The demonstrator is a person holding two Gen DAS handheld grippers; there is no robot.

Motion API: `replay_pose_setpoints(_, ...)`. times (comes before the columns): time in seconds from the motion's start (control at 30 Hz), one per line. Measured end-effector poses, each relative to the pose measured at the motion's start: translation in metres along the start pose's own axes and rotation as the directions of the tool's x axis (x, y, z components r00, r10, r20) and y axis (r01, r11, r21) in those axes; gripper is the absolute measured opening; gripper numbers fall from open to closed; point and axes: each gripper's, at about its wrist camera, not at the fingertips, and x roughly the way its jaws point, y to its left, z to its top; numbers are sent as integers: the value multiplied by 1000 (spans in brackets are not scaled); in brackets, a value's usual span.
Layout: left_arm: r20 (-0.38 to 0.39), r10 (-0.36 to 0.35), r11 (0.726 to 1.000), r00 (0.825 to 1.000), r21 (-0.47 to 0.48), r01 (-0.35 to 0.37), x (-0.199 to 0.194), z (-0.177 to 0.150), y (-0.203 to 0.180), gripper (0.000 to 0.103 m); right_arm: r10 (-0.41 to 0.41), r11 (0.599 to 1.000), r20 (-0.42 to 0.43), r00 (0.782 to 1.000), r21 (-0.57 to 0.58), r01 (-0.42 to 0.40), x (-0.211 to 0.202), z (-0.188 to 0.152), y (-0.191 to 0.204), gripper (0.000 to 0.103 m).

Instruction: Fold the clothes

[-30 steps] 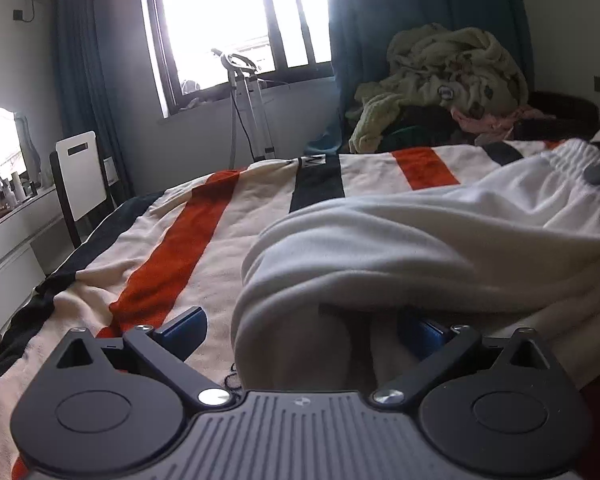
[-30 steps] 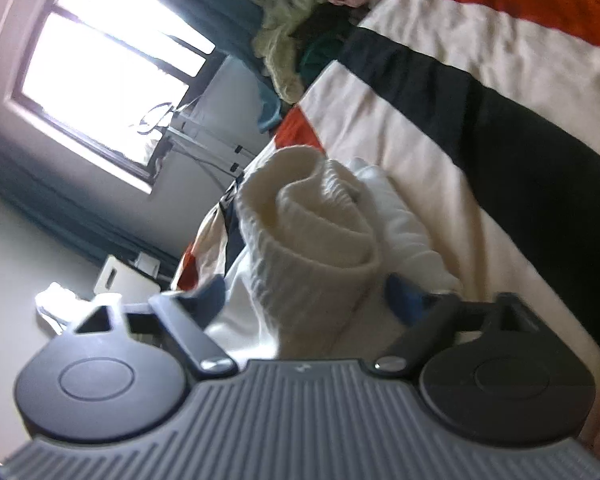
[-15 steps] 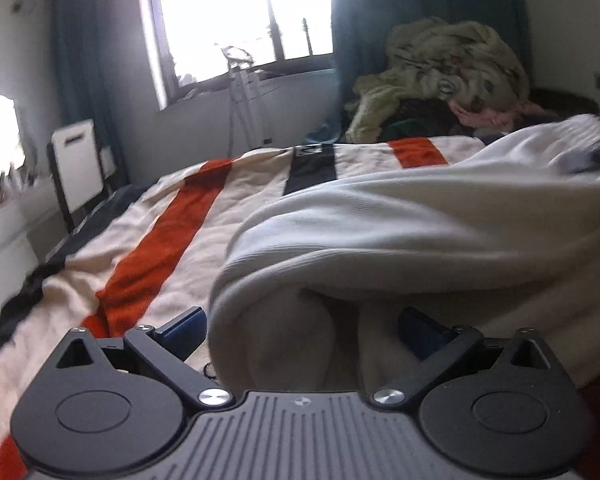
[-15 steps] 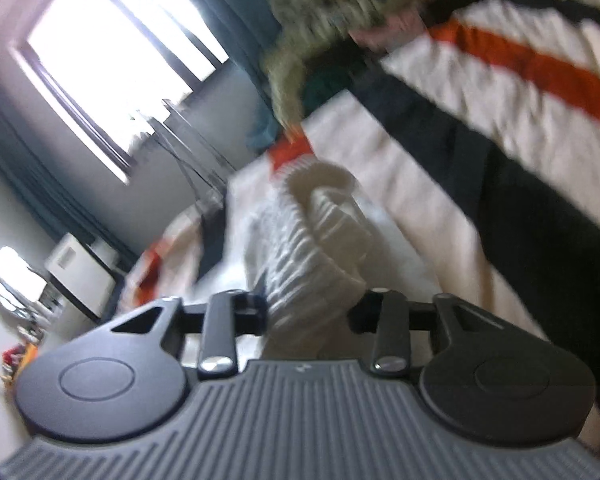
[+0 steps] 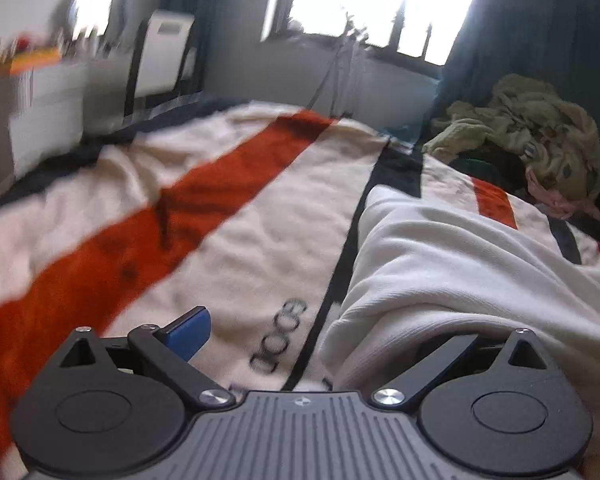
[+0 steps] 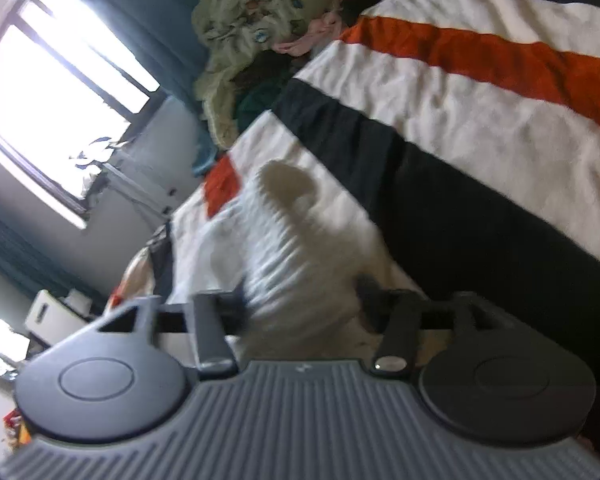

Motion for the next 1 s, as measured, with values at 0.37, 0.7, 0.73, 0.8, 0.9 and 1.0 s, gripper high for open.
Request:
replay_pose_setpoints(0.37,-55,-25,994,998,-111,19,4,-3,21,100,54,997,-235,971,-33,-63,30,-25,11,100)
replay_pose_setpoints(0.7,-149,-220,968,964,-157,197,12,2,18,101,48,995,-87,995,-81,-55,-10,-20,18,38)
replay_pose_setpoints(0.73,-152,-244,960,958,-176,217,14,2,18,103,49,995,-69,996,-89,-55,-14,-20,19,38)
replay_pose_setpoints(0.8,-156,-292,943,944,-213,256,19,3,19,103,44,995,-67,997,-84,-49,-12,-18,18,38)
replay_pose_setpoints(0.9,-158,-362,911,919,-270,313,26,5,20,103,34,996,-66,997,-79,-39,-6,-17,17,38)
replay_pose_setpoints(1.0,-157,-431,872,889,-325,365,33,6,22,101,28,996,-62,998,-81,-33,-2,-19,16,38)
